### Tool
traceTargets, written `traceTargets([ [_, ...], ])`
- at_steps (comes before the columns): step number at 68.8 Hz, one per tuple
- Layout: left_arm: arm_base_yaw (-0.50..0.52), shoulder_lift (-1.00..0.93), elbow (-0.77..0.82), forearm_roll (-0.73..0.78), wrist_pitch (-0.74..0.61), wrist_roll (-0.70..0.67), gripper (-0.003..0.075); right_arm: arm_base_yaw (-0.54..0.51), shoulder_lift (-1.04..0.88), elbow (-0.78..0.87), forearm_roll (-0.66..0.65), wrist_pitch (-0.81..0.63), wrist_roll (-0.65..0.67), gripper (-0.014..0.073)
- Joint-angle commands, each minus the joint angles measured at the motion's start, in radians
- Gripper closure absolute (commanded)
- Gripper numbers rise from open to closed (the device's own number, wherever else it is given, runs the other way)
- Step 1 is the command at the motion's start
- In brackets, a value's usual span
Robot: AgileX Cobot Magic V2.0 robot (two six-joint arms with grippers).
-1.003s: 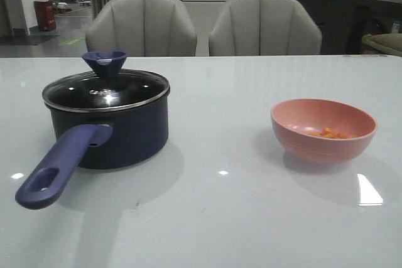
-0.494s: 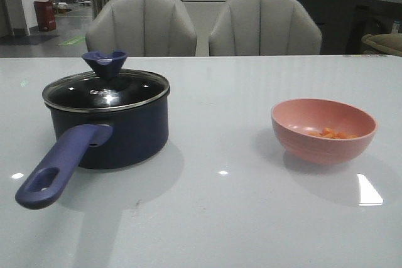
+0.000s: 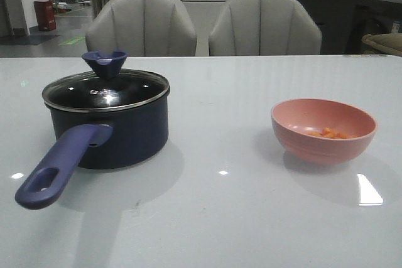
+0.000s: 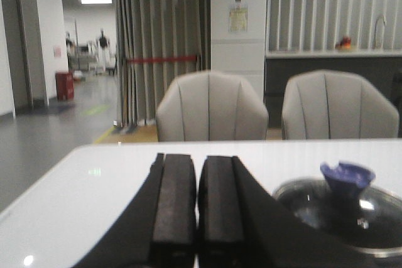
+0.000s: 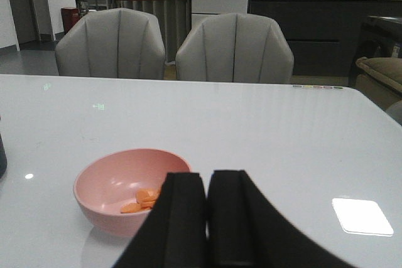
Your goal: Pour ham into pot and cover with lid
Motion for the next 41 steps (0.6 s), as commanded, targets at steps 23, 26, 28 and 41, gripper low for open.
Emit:
traceTargets([
  [23, 0.001, 0.084, -0.251, -0.01, 0.067, -0.003, 0.0607, -0.001, -0.018, -0.005, -0.011, -0.071, -0.002, 0.0436],
  [26, 0.001, 0.123, -0.295, -0.01, 0.125, -0.003, 0.0607, -0.001, -0.018, -0.005, -0.011, -0.071, -0.002, 0.0436],
  [28, 0.001, 0.151, -0.312, -0.01, 0.148, -0.003, 0.0607, -0.001, -0.018, -0.005, -0.011, -0.071, -0.002, 0.0436],
  [41, 0.001, 0.305, -0.407, -0.01, 0.329, -0.003, 0.0607, -0.001, -0.018, -0.005, -0.011, -0.071, -0.002, 0.0436],
])
